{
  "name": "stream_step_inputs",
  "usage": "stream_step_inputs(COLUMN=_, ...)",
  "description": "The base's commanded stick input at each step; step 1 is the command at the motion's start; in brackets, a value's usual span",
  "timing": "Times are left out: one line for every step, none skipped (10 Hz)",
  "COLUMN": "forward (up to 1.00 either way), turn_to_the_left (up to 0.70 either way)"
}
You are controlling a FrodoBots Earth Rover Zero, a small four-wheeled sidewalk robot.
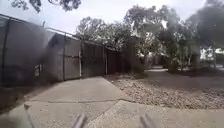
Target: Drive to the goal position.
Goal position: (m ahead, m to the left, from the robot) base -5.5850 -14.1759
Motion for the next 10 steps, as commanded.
stream_step_inputs(forward=0.0, turn_to_the_left=-0.05)
stream_step_inputs(forward=0.0, turn_to_the_left=-0.11)
stream_step_inputs(forward=0.0, turn_to_the_left=-0.25)
stream_step_inputs(forward=0.0, turn_to_the_left=-0.25)
stream_step_inputs(forward=0.0, turn_to_the_left=-0.25)
stream_step_inputs(forward=0.0, turn_to_the_left=-0.25)
stream_step_inputs(forward=0.0, turn_to_the_left=-0.25)
stream_step_inputs(forward=0.0, turn_to_the_left=-0.25)
stream_step_inputs(forward=0.0, turn_to_the_left=-0.25)
stream_step_inputs(forward=0.0, turn_to_the_left=-0.25)
